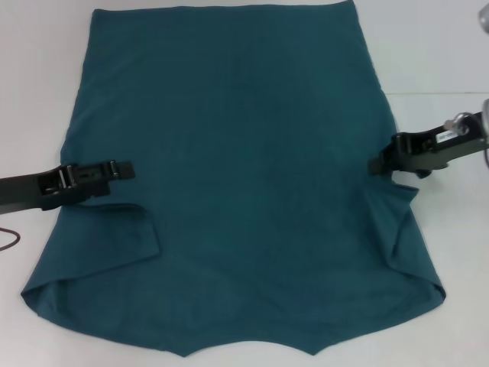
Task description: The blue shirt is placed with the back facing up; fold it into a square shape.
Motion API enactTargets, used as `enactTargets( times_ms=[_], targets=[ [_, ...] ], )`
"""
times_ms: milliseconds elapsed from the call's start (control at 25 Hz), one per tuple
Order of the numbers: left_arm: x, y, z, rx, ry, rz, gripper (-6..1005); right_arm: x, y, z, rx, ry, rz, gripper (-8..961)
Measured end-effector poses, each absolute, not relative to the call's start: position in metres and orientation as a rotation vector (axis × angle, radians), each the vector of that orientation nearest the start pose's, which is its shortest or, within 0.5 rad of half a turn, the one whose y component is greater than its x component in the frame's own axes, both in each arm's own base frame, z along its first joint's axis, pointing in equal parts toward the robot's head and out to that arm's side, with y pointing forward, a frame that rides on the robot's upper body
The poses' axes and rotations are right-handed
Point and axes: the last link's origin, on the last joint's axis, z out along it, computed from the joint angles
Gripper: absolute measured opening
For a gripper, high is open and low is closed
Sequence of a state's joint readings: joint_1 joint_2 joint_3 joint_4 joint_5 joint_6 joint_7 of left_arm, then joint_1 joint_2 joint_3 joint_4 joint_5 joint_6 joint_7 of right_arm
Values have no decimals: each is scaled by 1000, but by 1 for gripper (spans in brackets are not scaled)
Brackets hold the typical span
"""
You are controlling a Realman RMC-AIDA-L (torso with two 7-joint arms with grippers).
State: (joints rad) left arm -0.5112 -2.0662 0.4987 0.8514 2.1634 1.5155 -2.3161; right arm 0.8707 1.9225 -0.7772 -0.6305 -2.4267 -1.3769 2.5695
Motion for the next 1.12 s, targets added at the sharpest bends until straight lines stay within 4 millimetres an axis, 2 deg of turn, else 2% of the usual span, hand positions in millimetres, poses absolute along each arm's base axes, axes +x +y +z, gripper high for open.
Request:
enactTargets(
  times_ms=[240, 400, 640, 760, 920, 1120],
  targets=[
    [-292, 345, 56, -2125, -1729, -762, 827, 220, 426, 24, -2311, 1666, 114, 9],
    [-292, 345, 55, -2125, -1731, -763, 828, 222, 425, 24, -2306, 1665, 119, 9],
    [-293, 344, 54, -2124, -1736, -764, 828, 218, 426, 20, -2296, 1712, 239, 228],
    [-293, 344, 55, -2116, -1742, -772, 828, 217, 426, 24, -2301, 1743, 328, 300],
    [-296, 342, 60, -2095, -1777, -781, 828, 225, 422, 37, -2306, 1751, 285, 397],
    [-303, 324, 69, -2058, -1968, -716, 827, 247, 411, 63, -2283, 1791, 277, 500]
  ],
)
